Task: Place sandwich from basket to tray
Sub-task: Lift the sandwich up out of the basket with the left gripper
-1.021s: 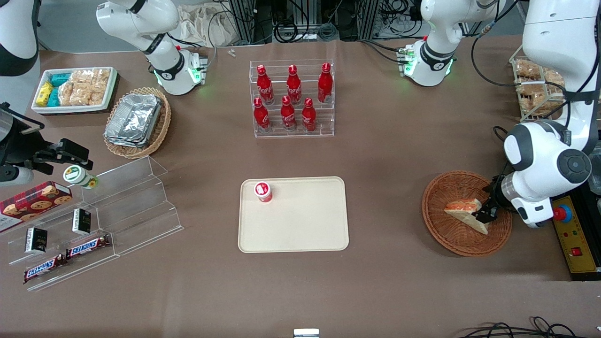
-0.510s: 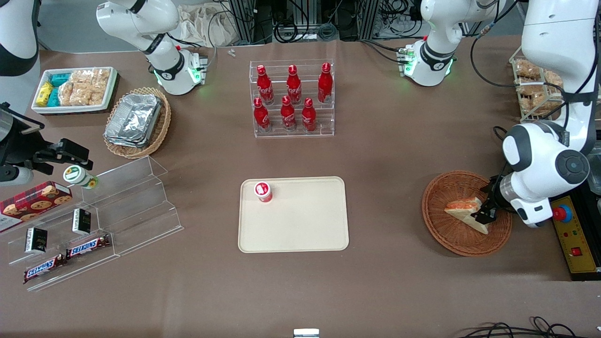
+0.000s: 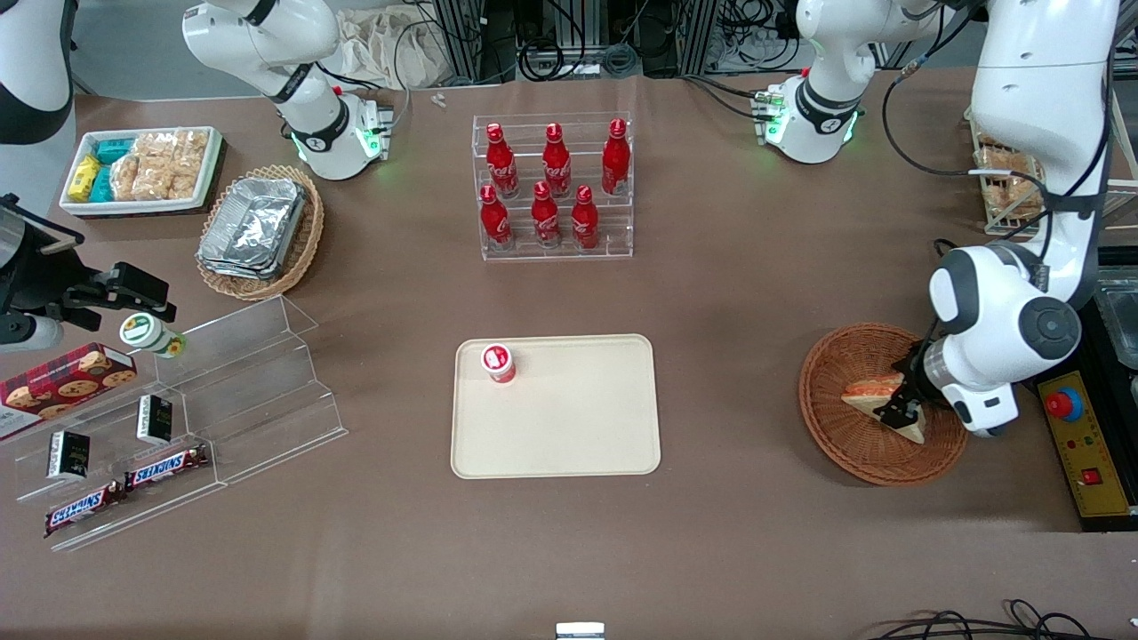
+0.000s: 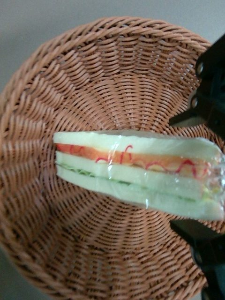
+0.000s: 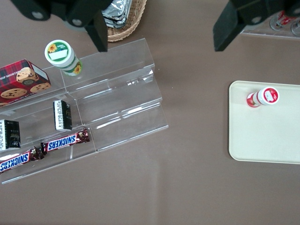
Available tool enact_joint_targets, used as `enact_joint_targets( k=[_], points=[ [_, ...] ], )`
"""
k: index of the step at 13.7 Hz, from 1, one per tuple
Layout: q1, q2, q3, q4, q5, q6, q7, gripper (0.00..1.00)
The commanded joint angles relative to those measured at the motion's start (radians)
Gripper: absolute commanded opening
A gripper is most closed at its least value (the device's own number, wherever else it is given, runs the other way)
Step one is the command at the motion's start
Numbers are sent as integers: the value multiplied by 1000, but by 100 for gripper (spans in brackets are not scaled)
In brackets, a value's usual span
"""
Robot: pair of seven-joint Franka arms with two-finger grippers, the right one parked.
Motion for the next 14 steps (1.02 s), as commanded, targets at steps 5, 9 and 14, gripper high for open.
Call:
enact_joint_targets(
  k=[5, 9, 14],
  points=[
    [-5, -4, 5, 2, 11, 31, -34, 0],
    [-5, -114, 5, 38, 74, -143, 27, 0],
    [-74, -168, -76, 251, 62, -575, 294, 0]
  ],
)
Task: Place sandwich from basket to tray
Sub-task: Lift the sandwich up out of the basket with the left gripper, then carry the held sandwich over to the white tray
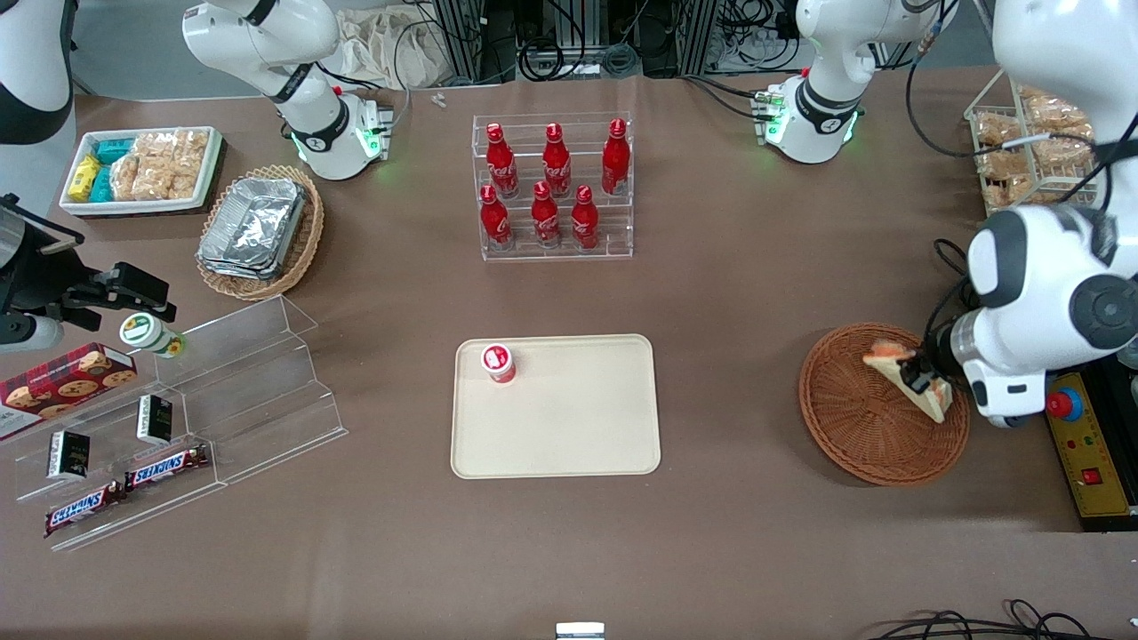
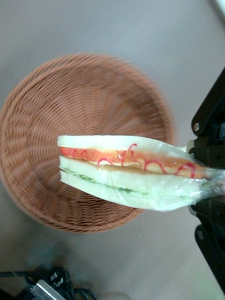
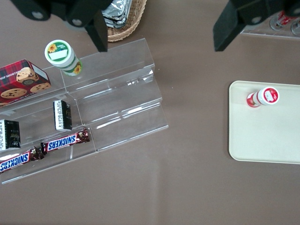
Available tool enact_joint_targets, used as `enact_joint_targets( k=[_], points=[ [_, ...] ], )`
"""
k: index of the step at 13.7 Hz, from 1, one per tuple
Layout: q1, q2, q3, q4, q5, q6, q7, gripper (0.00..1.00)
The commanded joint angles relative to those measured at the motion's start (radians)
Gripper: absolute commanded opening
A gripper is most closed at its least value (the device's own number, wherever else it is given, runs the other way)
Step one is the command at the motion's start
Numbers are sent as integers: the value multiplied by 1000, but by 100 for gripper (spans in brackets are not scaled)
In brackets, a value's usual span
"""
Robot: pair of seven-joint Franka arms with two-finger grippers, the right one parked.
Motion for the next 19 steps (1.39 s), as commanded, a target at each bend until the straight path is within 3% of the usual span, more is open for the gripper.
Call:
enact_joint_targets(
  k=[1, 4, 6, 8, 11, 14, 19],
  points=[
    [-34, 6, -78, 61, -4, -60, 77, 0],
    [-37, 24, -231, 41, 6, 63, 78, 0],
    [-100, 61, -281, 33, 35, 136, 88, 0],
    [-181, 102, -282, 38, 104, 234, 75, 0],
    [-267, 163, -281, 38, 117, 369, 79, 0],
    [-344, 281, -281, 84, 176, 426, 4, 0],
    [-362, 360, -279, 90, 331, 468, -80, 0]
  ],
)
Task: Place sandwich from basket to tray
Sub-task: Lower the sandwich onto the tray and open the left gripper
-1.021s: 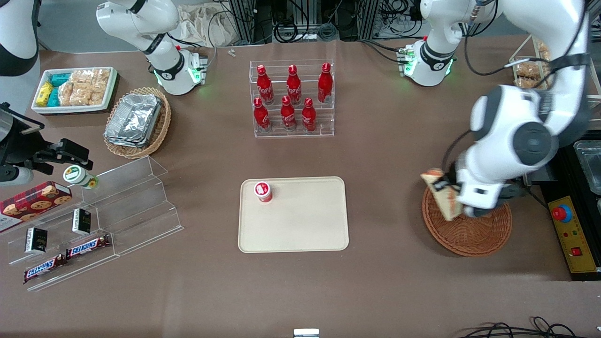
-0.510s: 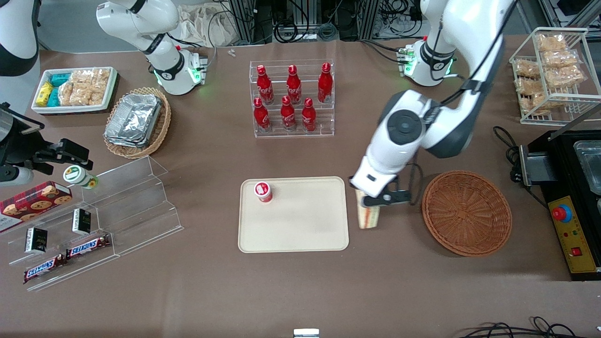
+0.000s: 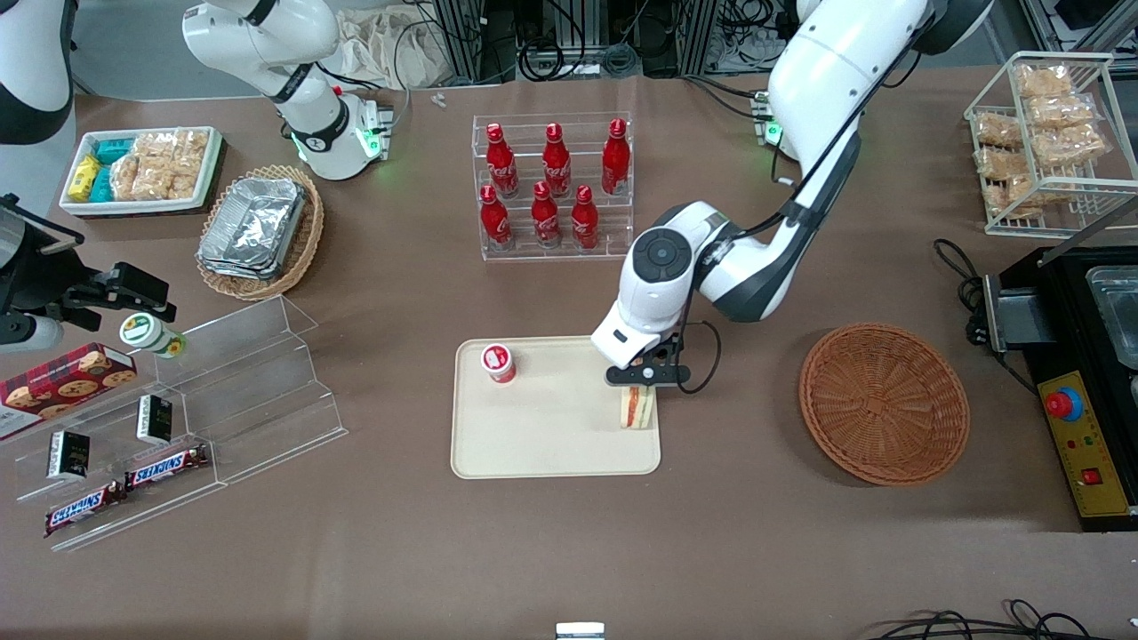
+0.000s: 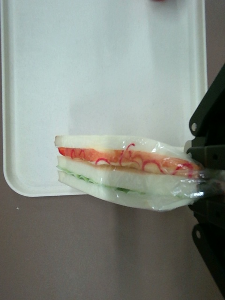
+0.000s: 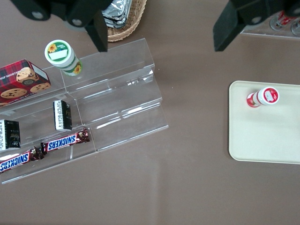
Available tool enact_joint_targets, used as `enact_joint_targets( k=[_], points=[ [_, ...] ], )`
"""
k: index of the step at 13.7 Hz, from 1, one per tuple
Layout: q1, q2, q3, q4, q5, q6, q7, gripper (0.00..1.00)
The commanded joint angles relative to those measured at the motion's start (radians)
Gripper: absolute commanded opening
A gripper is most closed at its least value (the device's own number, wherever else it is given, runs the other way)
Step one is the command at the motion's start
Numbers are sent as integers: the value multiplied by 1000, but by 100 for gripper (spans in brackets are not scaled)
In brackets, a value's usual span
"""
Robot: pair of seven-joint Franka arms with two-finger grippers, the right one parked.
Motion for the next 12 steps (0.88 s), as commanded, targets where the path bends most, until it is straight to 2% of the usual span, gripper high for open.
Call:
enact_joint_targets(
  k=[1, 3, 9, 11, 12],
  points=[
    [-12, 21, 9, 20, 54, 15, -42, 12],
    [-12, 23, 9, 15, 54, 26, -45, 100],
    [-7, 3, 8, 18, 41, 26, -75, 100],
    [-1, -80, 9, 18, 34, -34, -128, 100],
    [2, -132, 12, 23, 34, -131, -117, 100]
  ],
)
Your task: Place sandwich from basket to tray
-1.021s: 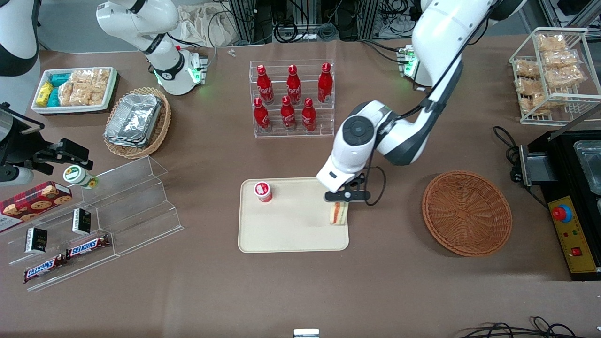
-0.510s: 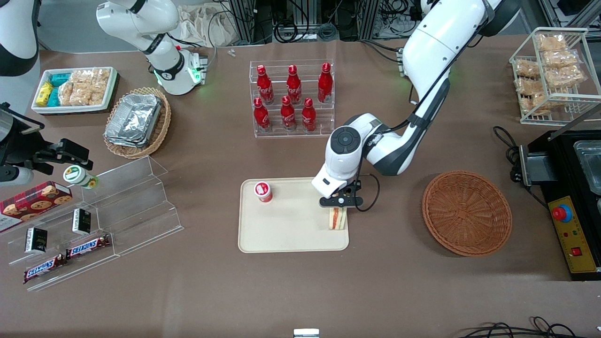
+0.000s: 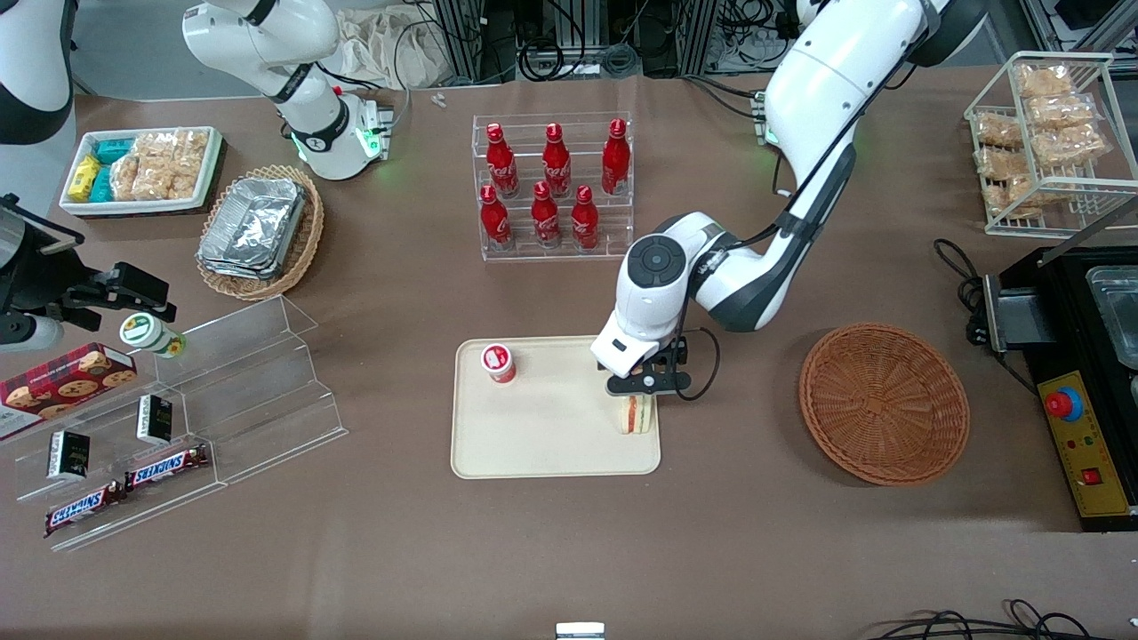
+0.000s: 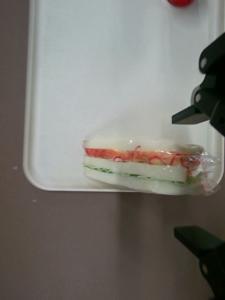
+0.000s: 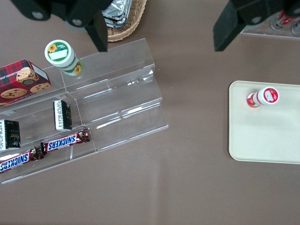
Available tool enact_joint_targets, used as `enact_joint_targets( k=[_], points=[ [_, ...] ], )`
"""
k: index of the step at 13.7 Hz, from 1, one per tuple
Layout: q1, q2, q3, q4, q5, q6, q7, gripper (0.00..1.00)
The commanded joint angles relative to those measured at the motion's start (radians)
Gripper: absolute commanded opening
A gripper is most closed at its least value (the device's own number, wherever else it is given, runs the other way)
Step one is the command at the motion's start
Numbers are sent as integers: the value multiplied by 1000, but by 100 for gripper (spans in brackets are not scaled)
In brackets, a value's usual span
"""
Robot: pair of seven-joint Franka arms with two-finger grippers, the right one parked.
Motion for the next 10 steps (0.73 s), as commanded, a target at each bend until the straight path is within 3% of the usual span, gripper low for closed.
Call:
enact_joint_targets(
  k=[1, 2, 7, 10],
  points=[
    [36, -153, 5, -6, 8, -187, -9, 100],
    [75, -190, -1, -6, -1, -232, 26, 100],
    [208, -382, 7, 55, -226, -591, 440, 100],
    [331, -469, 8, 77, -302, -720, 612, 100]
  ],
)
